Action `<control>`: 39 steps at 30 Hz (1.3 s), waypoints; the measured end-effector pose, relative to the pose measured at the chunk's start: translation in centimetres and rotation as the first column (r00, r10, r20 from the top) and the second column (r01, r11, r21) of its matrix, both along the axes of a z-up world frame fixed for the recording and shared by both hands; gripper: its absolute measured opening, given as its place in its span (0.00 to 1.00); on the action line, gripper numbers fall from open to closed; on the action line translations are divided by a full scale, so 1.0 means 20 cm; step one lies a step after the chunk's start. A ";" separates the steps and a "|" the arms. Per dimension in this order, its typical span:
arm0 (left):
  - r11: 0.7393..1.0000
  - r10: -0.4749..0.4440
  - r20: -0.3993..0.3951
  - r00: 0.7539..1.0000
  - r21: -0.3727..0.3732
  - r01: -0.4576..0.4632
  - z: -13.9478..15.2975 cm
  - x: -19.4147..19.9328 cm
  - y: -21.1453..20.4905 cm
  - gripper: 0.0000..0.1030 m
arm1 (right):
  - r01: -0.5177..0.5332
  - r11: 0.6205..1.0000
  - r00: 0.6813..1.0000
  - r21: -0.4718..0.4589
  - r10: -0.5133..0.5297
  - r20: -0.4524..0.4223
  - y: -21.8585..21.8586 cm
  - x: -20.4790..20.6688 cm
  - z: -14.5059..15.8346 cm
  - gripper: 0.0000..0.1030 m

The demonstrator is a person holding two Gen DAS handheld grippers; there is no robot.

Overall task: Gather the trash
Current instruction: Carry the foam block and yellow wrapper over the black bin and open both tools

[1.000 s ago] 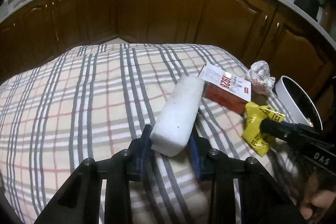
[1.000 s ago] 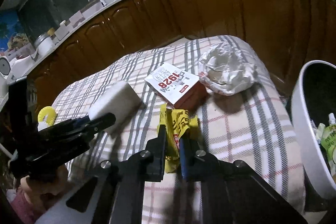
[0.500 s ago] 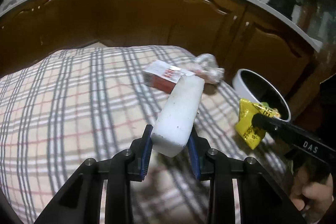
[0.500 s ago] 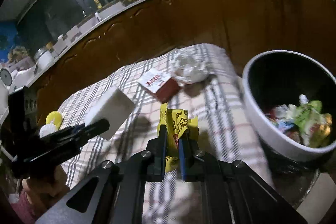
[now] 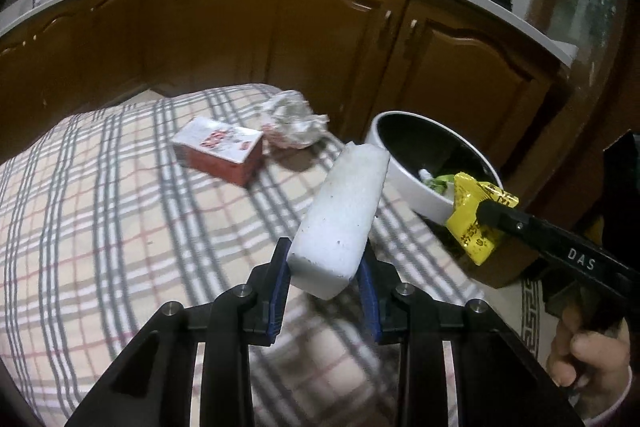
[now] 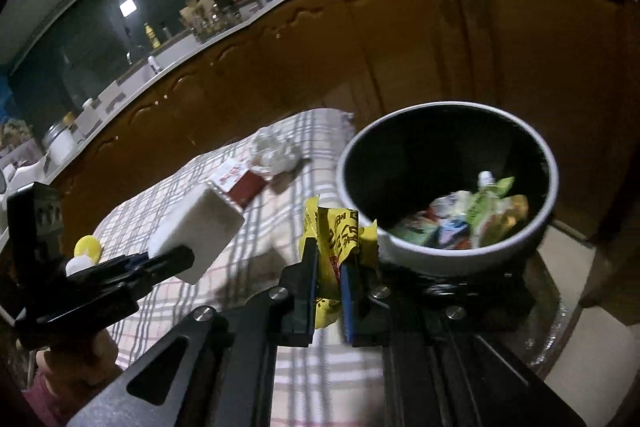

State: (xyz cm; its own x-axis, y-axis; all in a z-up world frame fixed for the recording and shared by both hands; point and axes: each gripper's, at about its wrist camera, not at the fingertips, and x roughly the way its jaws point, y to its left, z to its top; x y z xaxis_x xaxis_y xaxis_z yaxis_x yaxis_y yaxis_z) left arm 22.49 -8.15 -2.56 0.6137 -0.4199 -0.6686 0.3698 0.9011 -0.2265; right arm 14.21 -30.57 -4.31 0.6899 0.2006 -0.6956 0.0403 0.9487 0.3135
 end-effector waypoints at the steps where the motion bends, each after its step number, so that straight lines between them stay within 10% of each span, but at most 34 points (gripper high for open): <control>1: 1.000 -0.007 0.001 1.000 0.005 0.007 0.00 0.00 -0.02 0.29 | 0.006 1.000 1.000 0.002 -0.006 0.001 -0.02 -0.01 0.00 0.09; 39: 0.990 -0.128 0.028 0.991 0.066 0.125 0.09 0.20 -0.54 0.29 | 0.135 0.991 0.991 -0.010 -0.134 0.028 -0.38 0.03 0.04 0.10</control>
